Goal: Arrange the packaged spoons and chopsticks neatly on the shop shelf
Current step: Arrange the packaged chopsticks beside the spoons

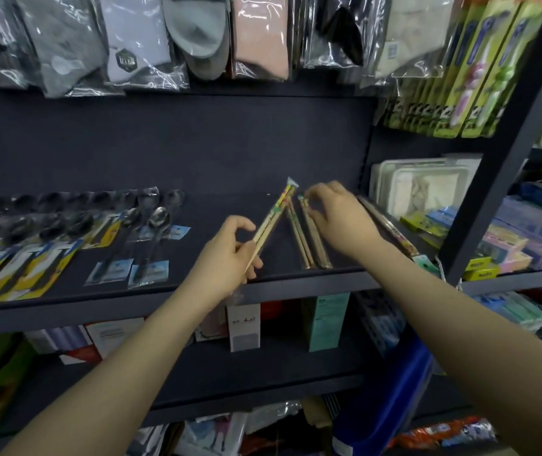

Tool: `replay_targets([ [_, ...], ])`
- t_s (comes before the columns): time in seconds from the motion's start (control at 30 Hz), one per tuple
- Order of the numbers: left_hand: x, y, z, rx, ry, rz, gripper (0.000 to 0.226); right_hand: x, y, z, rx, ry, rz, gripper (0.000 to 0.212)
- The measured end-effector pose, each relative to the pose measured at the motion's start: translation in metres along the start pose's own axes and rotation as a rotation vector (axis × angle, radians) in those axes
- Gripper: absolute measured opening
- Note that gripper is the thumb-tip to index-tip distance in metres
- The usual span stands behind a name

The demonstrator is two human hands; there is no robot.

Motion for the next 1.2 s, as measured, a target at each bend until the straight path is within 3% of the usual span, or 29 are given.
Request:
replay_targets([
  [0.07, 0.01, 0.003, -0.001, -0.01, -0.029, 0.032, 0.017, 0.007, -0.01, -0.028, 0.017, 0.27, -0.002, 0.022],
  [0.13, 0.019, 0.006, -0.004, -0.103, -0.028, 0.087, 0.023, 0.009, -0.011, -0.044, 0.024, 0.404, 0.054, 0.024],
  [0.3, 0.032, 0.012, -0.015, -0.565, 0.011, 0.222, 0.019, 0.008, 0.011, -0.023, 0.484, 0.198, 0.211, 0.012],
  [0.43, 0.042, 0.011, -0.027, -0.85, 0.02, 0.264, 0.015, -0.005, 0.036, -0.015, 0.573, 0.311, 0.444, 0.028],
  [0.57, 0.053, 0.015, -0.03, -0.849, -0.09, 0.283, 0.016, -0.01, 0.036, -0.022, 0.559, 0.448, 0.498, 0.052],
  [0.7, 0.058, 0.022, -0.027, -0.766, -0.162, 0.309, 0.013, -0.01, 0.02, -0.025, 0.534, 0.545, 0.514, 0.057],
  [0.8, 0.06, 0.025, -0.03, -0.775, -0.165, 0.339, 0.01, -0.009, 0.013, -0.028, 0.511, 0.503, 0.499, 0.036],
  [0.93, 0.062, 0.024, -0.037, -0.766, -0.138, 0.323, 0.01, -0.008, 0.013, -0.028, 0.65, 0.321, 0.452, 0.008],
  [1.2, 0.069, 0.018, -0.034, -0.842, -0.138, 0.303, 0.012, -0.001, -0.004, -0.026, 0.944, 0.222, 0.2, 0.003],
])
Point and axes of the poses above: each hand's wrist, its own x-axis towards the middle knuckle, its own z-axis out of the back of the hand, y = z × x, the point moved 5 cm from there along x, towards the middle knuckle, and after that the axes turned 5 degrees about -z, right-handed, at the moved point
